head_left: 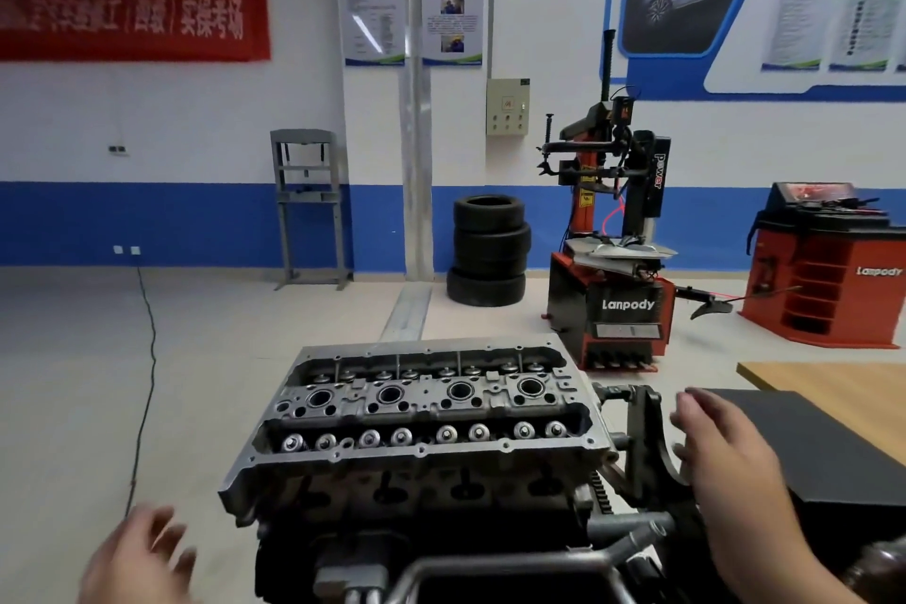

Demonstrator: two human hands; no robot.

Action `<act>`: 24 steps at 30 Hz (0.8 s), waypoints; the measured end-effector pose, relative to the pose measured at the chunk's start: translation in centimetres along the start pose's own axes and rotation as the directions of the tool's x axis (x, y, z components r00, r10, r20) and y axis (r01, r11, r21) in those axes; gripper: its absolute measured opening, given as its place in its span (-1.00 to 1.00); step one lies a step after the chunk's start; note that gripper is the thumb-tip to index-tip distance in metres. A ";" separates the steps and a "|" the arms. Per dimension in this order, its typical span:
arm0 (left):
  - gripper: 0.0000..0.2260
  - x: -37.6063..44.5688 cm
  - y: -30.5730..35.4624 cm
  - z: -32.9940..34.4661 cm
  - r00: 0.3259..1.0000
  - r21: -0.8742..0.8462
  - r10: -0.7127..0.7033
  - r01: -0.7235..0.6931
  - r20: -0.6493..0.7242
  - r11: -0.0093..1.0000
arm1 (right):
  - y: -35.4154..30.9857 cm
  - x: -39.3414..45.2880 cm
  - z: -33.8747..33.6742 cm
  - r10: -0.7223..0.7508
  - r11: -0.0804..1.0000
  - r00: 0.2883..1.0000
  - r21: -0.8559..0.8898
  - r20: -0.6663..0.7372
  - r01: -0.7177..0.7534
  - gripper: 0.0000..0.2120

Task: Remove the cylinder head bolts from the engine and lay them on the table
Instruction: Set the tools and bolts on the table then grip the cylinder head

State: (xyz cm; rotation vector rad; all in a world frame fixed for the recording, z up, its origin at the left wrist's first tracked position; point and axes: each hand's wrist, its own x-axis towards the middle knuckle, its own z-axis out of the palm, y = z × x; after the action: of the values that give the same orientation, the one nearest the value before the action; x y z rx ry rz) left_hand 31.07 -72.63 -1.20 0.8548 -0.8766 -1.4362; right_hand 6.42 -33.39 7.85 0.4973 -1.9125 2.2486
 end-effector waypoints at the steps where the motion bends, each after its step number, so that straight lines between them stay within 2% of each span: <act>1: -0.80 -0.8 -0.7 1.0 1.000 -0.051 -0.007 0.007 -0.001 0.999 | 0.8 2.0 1.0 0.136 0.990 0.991 0.023 0.015 -0.136 -0.78; 3: -0.77 -2.5 1.0 4.5 0.982 -0.124 -0.154 0.167 0.108 0.978 | 1.3 4.6 3.3 0.276 0.961 0.961 0.024 0.037 -0.277 -0.57; 4: -0.75 -2.6 1.3 5.3 0.972 -0.115 -0.184 0.202 0.148 0.973 | 1.4 5.3 4.4 0.283 0.959 0.958 0.004 0.045 -0.283 -0.48; 7: -0.76 -2.1 1.4 5.9 0.948 0.060 -0.153 0.142 0.280 0.988 | 2.8 6.3 6.2 0.299 0.953 0.952 -0.073 0.059 -0.295 -0.35; 10: -0.97 -1.5 0.7 5.6 0.948 0.136 -0.133 0.097 0.290 0.986 | 4.2 6.1 6.7 0.385 0.922 0.913 -0.085 0.131 -0.377 -0.46; 14: -0.91 -0.9 0.8 5.7 0.940 0.244 -0.176 0.105 0.291 0.964 | 4.5 6.0 6.6 0.349 0.936 0.927 -0.091 0.133 -0.340 -0.55; 24: -0.90 -0.7 1.0 5.5 0.921 0.276 -0.204 0.112 0.333 0.955 | 4.1 5.7 6.4 0.317 0.947 0.941 -0.090 0.119 -0.308 -0.58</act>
State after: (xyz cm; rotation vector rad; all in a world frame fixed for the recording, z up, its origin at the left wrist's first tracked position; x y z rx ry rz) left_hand 26.65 -71.78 2.12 0.8818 -1.3133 -1.6793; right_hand 0.79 -40.98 6.83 0.3618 -2.2718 2.3752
